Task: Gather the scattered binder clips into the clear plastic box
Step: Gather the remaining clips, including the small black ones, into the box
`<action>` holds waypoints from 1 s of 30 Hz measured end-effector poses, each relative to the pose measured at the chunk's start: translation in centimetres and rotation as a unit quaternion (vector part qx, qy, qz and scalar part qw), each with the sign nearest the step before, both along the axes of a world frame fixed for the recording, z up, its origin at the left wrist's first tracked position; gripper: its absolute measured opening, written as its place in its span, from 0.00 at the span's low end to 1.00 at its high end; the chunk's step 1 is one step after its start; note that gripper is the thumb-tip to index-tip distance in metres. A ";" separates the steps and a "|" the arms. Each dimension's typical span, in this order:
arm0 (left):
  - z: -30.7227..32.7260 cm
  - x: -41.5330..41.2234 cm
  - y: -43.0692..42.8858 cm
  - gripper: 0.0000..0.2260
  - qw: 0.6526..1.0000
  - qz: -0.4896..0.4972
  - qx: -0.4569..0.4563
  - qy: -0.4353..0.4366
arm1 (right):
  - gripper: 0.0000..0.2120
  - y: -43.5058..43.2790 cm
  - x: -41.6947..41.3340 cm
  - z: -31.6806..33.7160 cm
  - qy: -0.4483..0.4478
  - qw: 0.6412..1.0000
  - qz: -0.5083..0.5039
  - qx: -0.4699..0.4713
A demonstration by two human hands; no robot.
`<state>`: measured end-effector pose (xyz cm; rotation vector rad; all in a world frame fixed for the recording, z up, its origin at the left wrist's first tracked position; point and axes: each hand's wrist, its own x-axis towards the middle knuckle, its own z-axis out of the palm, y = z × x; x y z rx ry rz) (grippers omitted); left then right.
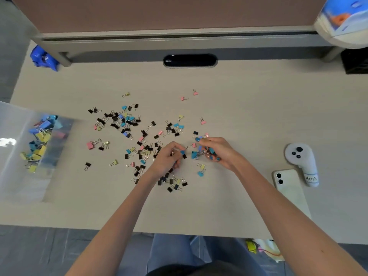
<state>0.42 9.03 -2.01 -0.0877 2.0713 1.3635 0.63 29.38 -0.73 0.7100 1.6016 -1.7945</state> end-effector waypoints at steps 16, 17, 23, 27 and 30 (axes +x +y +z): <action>-1.4 0.0 3.3 0.06 0.937 -0.169 -0.212 0.219 | 0.22 1.7 1.2 -2.1 0.200 0.857 0.269 0.391; -1.3 -0.1 3.2 0.06 0.937 -0.167 -0.212 0.221 | 0.22 1.4 1.1 -2.1 0.218 0.838 0.284 0.413; -0.8 -0.3 2.4 0.06 0.953 -0.134 -0.178 0.205 | 0.15 0.5 0.3 -1.9 0.279 0.773 0.336 0.459; -0.6 -0.4 2.0 0.06 0.960 -0.130 -0.165 0.188 | 0.11 0.2 0.2 -1.9 0.289 0.751 0.349 0.481; -0.4 -0.3 1.6 0.06 0.964 -0.114 -0.161 0.177 | 0.12 0.1 0.2 -1.7 0.291 0.742 0.366 0.481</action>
